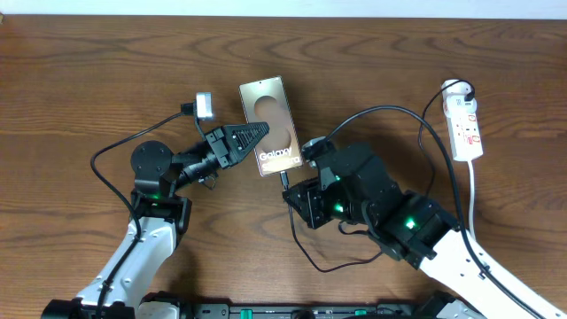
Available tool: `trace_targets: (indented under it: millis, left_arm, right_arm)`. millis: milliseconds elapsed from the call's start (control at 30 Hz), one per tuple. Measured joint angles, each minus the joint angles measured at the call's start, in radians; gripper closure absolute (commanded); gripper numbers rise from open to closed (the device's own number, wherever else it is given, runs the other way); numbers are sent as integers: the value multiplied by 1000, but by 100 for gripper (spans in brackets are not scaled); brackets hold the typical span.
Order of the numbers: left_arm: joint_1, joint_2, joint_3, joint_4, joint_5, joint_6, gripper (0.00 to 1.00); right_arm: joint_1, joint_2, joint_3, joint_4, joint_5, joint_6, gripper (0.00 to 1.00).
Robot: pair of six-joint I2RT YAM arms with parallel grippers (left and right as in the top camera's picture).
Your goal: Plug charger to phone and switch on socket
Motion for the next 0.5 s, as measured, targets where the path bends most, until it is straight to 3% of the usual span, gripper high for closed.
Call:
trace_targets:
  millis: [500]
  left_arm:
    - [0,0,0,0,-19,0,93]
  right_arm:
    - [28,0,0,77,104,17,99]
